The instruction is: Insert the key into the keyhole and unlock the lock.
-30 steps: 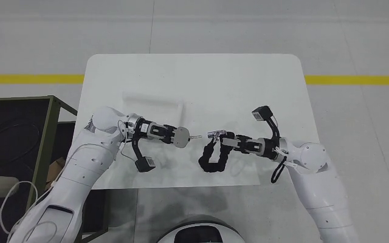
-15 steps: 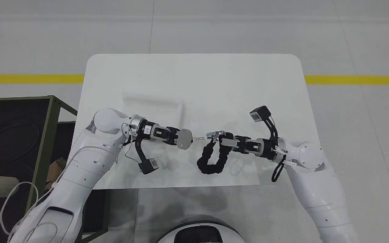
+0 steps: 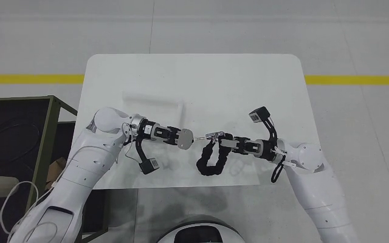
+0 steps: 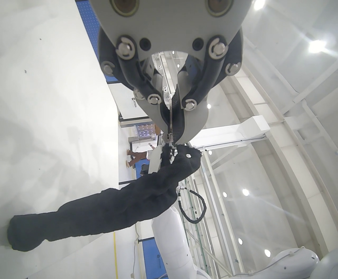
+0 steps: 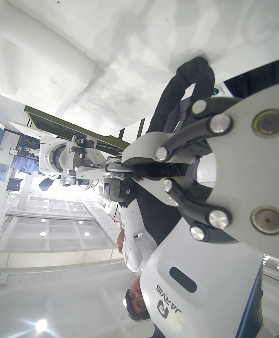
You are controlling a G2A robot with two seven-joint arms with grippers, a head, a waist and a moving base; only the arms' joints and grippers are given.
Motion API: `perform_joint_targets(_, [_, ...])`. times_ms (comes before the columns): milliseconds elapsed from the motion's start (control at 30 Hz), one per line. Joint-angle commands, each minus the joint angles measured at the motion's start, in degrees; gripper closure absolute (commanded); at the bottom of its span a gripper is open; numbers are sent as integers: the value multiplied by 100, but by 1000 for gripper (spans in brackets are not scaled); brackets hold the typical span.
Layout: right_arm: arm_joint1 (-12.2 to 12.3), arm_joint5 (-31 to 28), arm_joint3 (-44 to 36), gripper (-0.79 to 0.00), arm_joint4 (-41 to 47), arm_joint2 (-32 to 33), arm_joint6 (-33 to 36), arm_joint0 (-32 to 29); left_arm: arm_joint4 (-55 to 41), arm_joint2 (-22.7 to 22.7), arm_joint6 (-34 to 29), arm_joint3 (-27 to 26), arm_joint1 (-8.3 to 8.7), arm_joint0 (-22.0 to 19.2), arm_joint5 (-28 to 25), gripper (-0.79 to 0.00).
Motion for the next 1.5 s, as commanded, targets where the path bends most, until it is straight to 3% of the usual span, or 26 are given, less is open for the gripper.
perform_joint_targets(0, [2,3,-15,0,-4,-10,-17,-4,33,-3,-7,-12,5,0,7,0])
perform_joint_targets(1433, [11,-72,-303,0,-263,-274,-300,-117,-243,17,130,58,-21,13,-131,0])
perform_joint_targets(1467, [12,-90,-285,0,-260,-261,-322,-120,-259,16,129,66,-26,14,-130,-206])
